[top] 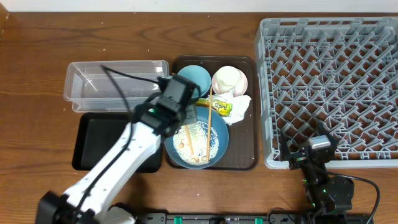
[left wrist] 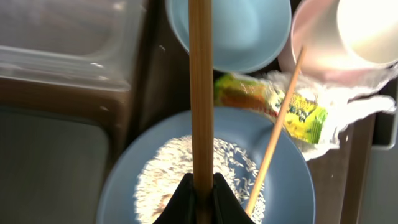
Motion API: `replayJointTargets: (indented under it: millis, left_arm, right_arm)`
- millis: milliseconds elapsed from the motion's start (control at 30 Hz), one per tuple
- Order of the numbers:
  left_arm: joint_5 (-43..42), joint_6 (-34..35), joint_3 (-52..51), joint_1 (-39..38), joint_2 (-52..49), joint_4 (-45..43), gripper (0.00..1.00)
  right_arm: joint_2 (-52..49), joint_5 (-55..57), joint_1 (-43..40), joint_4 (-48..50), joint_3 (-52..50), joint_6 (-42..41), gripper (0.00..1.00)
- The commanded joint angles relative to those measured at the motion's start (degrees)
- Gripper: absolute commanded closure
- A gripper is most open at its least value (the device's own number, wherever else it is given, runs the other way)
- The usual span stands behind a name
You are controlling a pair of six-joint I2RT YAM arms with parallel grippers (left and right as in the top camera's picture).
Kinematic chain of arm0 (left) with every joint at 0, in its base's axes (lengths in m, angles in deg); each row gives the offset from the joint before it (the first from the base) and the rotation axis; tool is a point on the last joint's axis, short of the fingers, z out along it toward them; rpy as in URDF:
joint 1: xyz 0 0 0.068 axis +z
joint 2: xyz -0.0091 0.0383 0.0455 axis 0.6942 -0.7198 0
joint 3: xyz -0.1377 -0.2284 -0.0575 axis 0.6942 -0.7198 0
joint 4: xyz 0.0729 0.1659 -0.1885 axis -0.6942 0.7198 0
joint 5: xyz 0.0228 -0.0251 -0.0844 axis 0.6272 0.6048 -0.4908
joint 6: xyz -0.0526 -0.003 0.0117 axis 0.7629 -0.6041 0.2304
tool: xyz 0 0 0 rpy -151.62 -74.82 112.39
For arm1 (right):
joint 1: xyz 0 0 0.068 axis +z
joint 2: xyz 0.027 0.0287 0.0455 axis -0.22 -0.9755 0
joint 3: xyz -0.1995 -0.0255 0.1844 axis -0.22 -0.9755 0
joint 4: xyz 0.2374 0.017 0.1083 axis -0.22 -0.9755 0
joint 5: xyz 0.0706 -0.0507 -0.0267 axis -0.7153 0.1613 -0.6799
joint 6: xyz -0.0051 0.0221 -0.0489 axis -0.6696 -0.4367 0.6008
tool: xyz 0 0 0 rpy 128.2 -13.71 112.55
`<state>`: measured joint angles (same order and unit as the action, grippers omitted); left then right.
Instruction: Sort waste into correct bins and load items into the dishwasher rack
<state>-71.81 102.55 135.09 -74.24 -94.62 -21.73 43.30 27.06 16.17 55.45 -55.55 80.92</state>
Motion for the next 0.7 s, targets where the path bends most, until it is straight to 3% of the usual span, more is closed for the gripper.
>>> replayJointTargets:
  millis: [0, 300, 533, 600, 667]
  left_arm:
    - [-0.9, -0.1, -0.3, -2.2, -3.3, -2.0, 0.94]
    - [-0.6, -4.0, -0.3, -3.7, -9.2, -6.6, 0.92]
    - [-0.3, -5.1, -0.3, -3.7, -9.5, -6.5, 0.83]
    - [-0.3, -5.5, -0.3, -3.7, -9.5, -6.5, 0.72]
    - [-0.3, -5.6, -0.3, -3.7, -9.5, -6.5, 0.69]
  right_arm:
    - [0.2, 0.0, 0.3, -0.2, -0.1, -0.6, 0.01]
    - [0.2, 0.0, 0.3, -0.2, -0.1, -0.6, 0.01]
    - [0.2, 0.0, 0.3, -0.2, -0.1, -0.6, 0.01]
    - [0.2, 0.0, 0.3, -0.2, -0.1, -0.6, 0.01]
    - [0.2, 0.0, 0.3, -0.2, -0.1, -0.6, 0.01]
